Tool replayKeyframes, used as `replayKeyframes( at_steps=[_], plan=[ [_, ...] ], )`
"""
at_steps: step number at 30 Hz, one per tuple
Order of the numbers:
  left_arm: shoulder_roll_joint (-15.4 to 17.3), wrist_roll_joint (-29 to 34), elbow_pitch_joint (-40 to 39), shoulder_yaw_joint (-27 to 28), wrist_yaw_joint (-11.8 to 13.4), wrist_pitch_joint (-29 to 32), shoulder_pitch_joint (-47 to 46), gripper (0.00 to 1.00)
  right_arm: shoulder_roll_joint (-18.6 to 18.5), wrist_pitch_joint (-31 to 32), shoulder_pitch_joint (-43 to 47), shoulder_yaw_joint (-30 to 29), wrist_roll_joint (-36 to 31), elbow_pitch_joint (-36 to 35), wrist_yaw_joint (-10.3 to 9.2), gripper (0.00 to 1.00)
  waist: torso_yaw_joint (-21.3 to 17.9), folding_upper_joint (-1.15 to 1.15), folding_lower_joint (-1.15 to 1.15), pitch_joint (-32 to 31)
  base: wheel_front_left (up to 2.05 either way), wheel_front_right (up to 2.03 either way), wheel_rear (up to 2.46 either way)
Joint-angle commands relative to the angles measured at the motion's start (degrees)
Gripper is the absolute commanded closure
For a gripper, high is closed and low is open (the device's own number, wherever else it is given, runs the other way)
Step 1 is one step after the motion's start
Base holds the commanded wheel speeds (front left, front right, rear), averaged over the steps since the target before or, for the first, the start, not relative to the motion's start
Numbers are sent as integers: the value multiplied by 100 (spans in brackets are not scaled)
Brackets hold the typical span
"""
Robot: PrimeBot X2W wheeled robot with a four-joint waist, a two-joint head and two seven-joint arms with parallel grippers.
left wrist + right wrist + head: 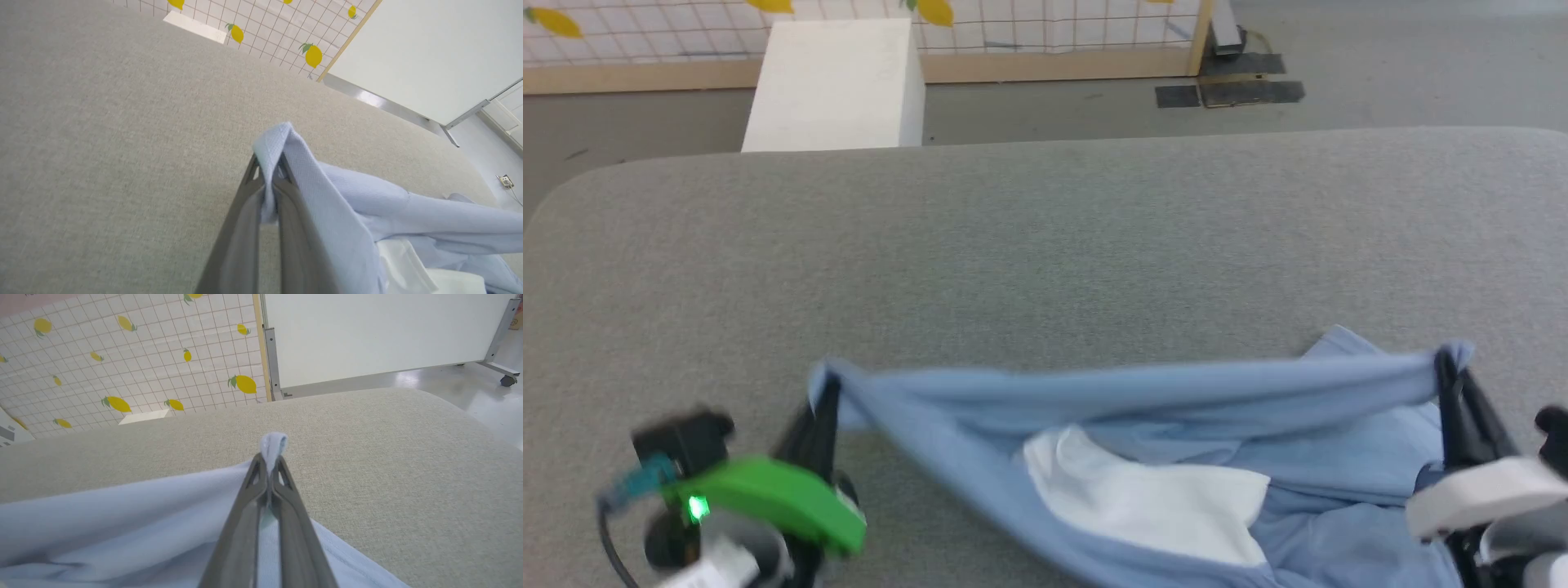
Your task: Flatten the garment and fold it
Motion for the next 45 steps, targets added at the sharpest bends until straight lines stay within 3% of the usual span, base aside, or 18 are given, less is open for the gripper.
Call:
replayKeyframes(
  at_steps=[1,11,19,27,32,34,39,45],
  plan=[
    [113,71,-57,61,-90,-50,-421,100,-71,163,-143,-6,-94,-292,-8,100,-81,0,0,11,0,0,0],
    [380,-276,-7,320,-412,249,-3261,100,-1473,1768,-2229,258,-212,-1528,-8,100,-256,0,0,471,0,0,0],
    [714,-112,517,299,-480,613,-5640,100,-2204,2567,-4605,918,-25,-868,-8,100,-385,0,0,1251,0,0,0],
    [958,419,1340,269,-384,471,-7815,100,-2038,2500,-6905,1156,-476,619,-8,100,-521,0,0,2115,0,0,0],
    [809,574,1731,503,-245,-353,-8953,100,-1712,1995,-8030,990,-978,1185,-8,100,-578,0,0,2516,0,0,0],
    [817,636,1854,491,-372,-692,-9207,100,-1526,1716,-8335,772,-1090,1310,-8,100,-581,0,0,2607,0,0,0],
    [812,598,2321,480,-637,-1159,-9108,100,-1228,1224,-8369,570,-1183,1696,-8,100,-521,0,0,2669,0,0,0],
    [1147,686,3094,327,-915,-1130,-7862,100,-1146,966,-7309,943,-937,2292,-8,100,-422,0,0,2443,0,0,0]
  ],
)
